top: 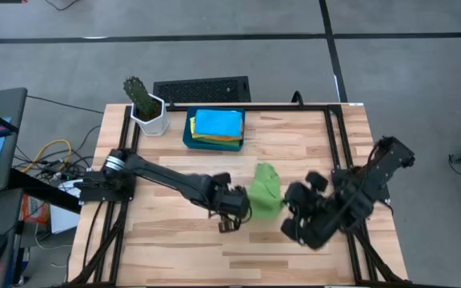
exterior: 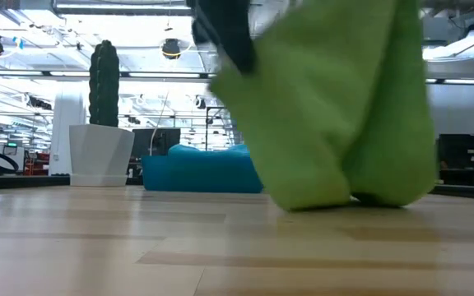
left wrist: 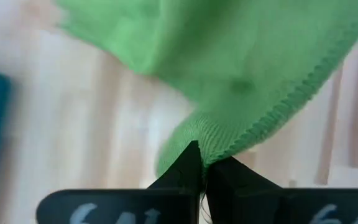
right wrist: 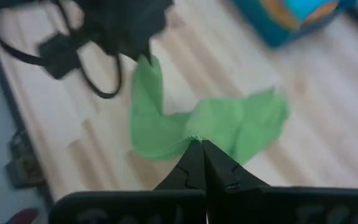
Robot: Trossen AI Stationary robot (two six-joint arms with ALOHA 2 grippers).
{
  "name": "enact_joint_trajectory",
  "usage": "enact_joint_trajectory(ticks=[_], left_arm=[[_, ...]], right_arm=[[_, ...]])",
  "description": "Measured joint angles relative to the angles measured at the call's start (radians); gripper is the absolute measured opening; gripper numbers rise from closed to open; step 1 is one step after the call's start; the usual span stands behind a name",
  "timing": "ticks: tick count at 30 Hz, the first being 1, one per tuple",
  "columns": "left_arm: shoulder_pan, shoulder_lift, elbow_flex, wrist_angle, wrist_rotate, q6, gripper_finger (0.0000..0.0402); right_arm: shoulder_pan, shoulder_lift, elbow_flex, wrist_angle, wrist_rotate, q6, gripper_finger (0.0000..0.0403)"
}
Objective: Fold microfiber towels
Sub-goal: Fold the green towel
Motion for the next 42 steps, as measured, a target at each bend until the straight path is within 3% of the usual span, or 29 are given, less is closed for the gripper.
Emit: enact_joint_trajectory(ticks=[7, 12, 16, 19, 23, 26, 29, 32, 35, 36, 38, 39, 42], left_arm=[[0.037, -0.147, 0.129, -0.246, -0.246, 0.034, 0.0000], [0.155, -0.183, 0.264, -0.356, -0.350, 0.134, 0.0000], [0.242, -0.184, 0.415, -0.441, -0.319, 0.140, 0.0000], [0.276, -0.179, 0.516, -0.507, -0.222, 0.137, 0.0000], [0.278, -0.243, 0.485, -0.490, -0.099, 0.131, 0.0000], [0.272, -0.259, 0.511, -0.499, -0.045, 0.088, 0.0000], [0.260, -0.282, 0.514, -0.472, -0.035, 0.068, 0.0000], [0.249, -0.295, 0.516, -0.455, 0.047, 0.048, 0.0000], [0.245, -0.294, 0.513, -0.471, 0.107, 0.053, 0.0000], [0.244, -0.294, 0.513, -0.474, 0.108, 0.052, 0.0000], [0.245, -0.295, 0.514, -0.475, 0.107, 0.052, 0.0000], [0.247, -0.295, 0.514, -0.475, 0.103, 0.053, 0.0000], [0.252, -0.295, 0.514, -0.475, 0.094, 0.075, 0.0000]], right_arm=[[-0.178, -0.125, 0.000, -0.004, 0.075, -0.282, 0.0007], [-0.326, -0.238, 0.003, 0.000, 0.108, -0.414, 0.0006], [-0.373, -0.305, 0.041, 0.028, 0.111, -0.437, 0.0005], [-0.347, -0.334, 0.081, 0.093, 0.027, -0.525, 0.0005], [-0.296, -0.337, 0.137, 0.097, 0.106, -0.522, 0.0004], [-0.285, -0.333, 0.170, 0.113, 0.008, -0.591, 0.0004], [-0.283, -0.309, 0.180, 0.102, 0.028, -0.557, 0.0004], [-0.286, -0.289, 0.187, 0.153, -0.164, -0.649, 0.0004], [-0.288, -0.262, 0.185, 0.084, -0.024, -0.583, 0.0004], [-0.292, -0.256, 0.184, 0.061, -0.045, -0.561, 0.0004], [-0.328, -0.246, 0.186, 0.108, -0.227, -0.646, 0.0003], [-0.333, -0.229, 0.187, 0.134, -0.258, -0.700, 0.0003], [-0.325, -0.209, 0.179, 0.046, -0.044, -0.618, 0.0003]])
